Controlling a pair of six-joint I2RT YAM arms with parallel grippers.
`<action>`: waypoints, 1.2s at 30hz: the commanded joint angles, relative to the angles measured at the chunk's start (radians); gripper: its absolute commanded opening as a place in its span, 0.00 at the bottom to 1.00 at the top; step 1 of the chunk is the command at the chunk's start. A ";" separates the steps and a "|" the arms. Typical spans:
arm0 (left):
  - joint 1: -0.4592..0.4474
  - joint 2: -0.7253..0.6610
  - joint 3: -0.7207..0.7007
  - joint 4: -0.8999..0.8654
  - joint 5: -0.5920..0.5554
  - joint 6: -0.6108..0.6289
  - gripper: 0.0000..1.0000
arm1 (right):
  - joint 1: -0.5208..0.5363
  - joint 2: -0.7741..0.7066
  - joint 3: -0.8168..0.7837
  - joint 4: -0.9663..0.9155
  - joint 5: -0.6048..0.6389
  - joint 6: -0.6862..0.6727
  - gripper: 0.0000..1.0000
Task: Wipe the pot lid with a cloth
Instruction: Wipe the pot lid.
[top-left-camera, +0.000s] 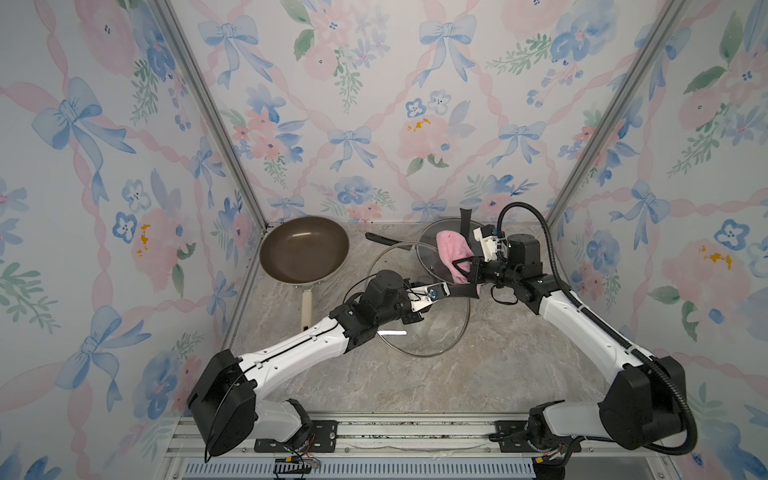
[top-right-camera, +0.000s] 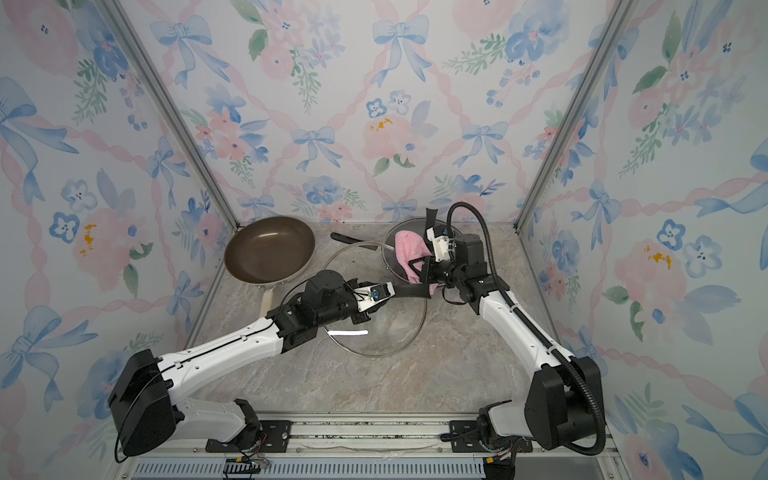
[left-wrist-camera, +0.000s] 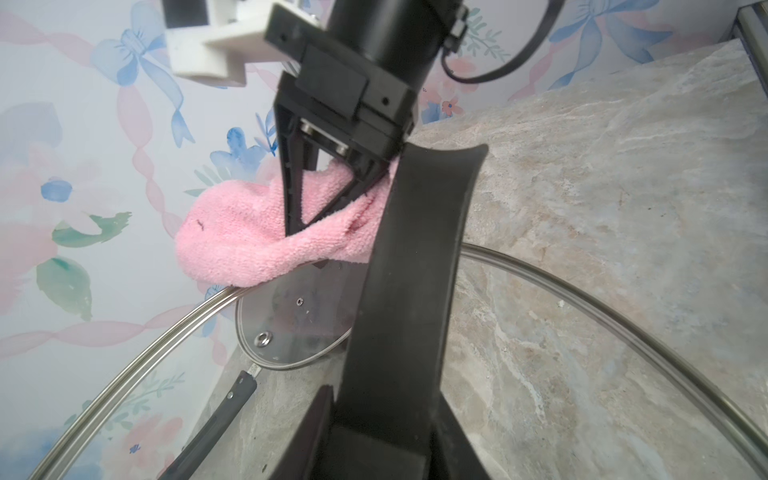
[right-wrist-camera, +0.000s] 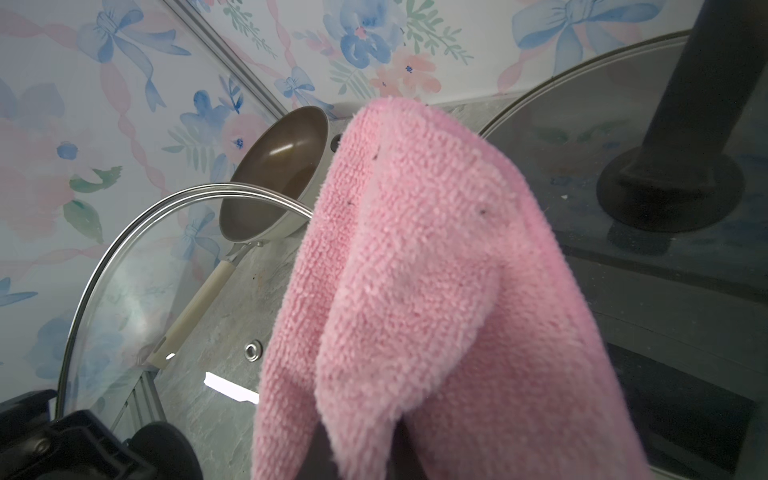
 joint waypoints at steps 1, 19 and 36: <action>0.078 -0.044 0.068 0.403 -0.176 -0.175 0.00 | -0.010 -0.009 -0.064 0.013 -0.087 0.093 0.00; 0.098 0.035 0.173 0.402 -0.245 -0.355 0.00 | 0.135 0.039 0.116 0.003 -0.005 0.130 0.00; 0.162 0.376 0.653 0.406 -0.504 -0.510 0.00 | 0.463 0.083 0.250 -0.130 0.599 0.141 0.00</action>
